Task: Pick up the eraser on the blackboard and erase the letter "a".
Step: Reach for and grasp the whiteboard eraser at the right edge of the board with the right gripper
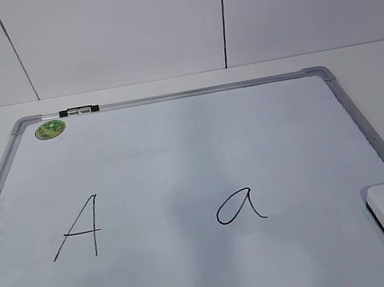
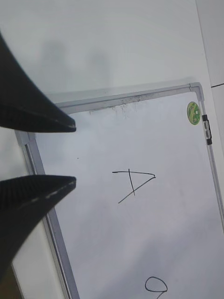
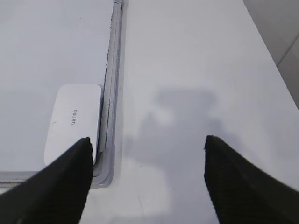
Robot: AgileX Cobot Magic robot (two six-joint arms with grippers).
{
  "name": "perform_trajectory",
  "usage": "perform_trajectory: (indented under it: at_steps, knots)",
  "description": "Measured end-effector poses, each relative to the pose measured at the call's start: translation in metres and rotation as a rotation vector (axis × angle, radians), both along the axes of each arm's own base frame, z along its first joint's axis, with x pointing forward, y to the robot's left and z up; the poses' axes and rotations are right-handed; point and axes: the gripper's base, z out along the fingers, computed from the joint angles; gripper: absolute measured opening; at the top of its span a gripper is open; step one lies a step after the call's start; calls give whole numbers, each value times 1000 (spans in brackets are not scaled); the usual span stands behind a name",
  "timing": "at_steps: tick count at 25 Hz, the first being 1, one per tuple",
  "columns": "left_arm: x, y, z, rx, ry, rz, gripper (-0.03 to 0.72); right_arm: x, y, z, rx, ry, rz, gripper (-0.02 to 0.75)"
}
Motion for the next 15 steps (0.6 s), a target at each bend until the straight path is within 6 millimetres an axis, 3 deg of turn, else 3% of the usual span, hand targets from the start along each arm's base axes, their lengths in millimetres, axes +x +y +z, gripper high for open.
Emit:
perform_trajectory:
  at_steps: [15]
  knots:
    - [0, 0, 0, 0, 0, 0, 235, 0, 0, 0, 0, 0, 0, 592]
